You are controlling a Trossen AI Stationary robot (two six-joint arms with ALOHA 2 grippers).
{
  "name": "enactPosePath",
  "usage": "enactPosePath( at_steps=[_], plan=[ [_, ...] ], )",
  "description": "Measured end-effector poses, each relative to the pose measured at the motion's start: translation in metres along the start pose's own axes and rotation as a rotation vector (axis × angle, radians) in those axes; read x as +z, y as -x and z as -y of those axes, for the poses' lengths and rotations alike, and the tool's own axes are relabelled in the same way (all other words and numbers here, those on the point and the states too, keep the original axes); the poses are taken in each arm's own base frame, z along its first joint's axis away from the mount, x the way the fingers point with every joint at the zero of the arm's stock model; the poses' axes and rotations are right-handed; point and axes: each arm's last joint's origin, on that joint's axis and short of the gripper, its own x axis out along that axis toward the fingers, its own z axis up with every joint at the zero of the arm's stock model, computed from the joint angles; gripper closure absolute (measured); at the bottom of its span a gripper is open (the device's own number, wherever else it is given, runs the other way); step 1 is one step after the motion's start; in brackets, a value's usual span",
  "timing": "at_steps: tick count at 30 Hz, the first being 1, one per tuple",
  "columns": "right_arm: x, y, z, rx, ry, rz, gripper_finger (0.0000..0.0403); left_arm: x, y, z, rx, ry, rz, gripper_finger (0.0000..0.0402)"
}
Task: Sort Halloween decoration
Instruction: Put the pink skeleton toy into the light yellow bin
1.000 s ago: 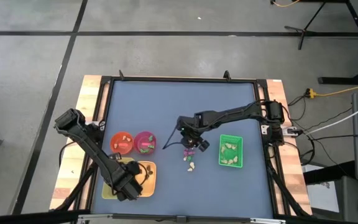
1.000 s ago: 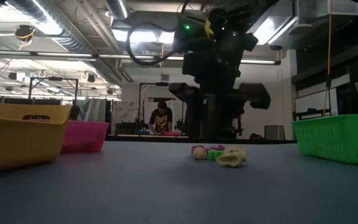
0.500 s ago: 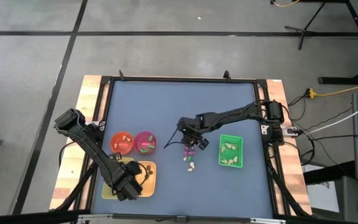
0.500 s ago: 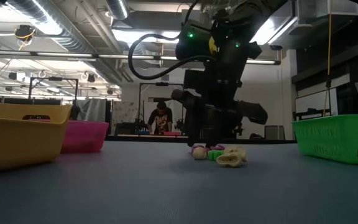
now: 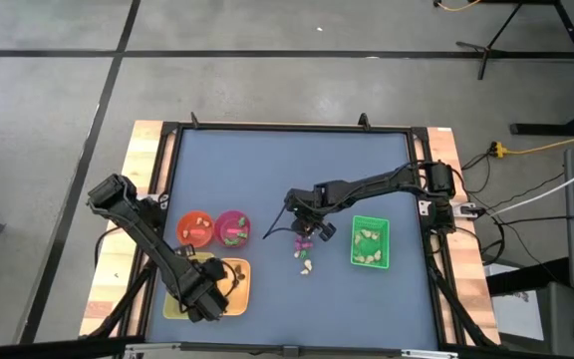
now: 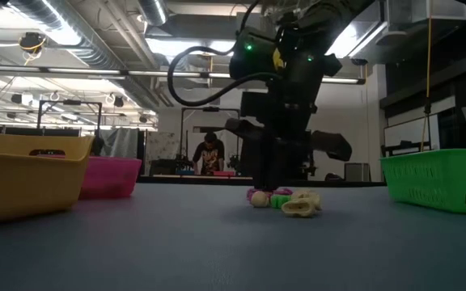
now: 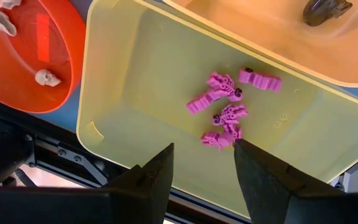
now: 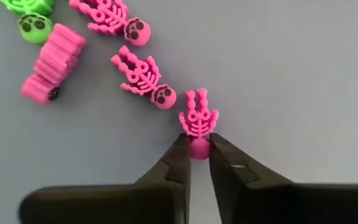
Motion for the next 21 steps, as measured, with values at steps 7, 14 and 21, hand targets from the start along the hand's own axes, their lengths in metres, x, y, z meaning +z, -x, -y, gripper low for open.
enactPosePath(
  at_steps=[7, 14, 21],
  plan=[
    [0.0, 0.0, 0.0, 0.001, -0.06, -0.001, 0.0387, 0.001, 0.0, 0.002, -0.018, -0.002, 0.008, 0.0249],
    [0.006, 0.001, -0.002, 0.023, -0.118, 0.02, 0.0371, 0.011, 0.002, 0.01, -0.13, -0.002, 0.056, 0.0249],
    [0.025, 0.011, 0.002, 0.037, -0.191, 0.107, 0.0377, 0.032, 0.006, 0.012, -0.221, 0.04, 0.156, 0.0249]
  ],
)
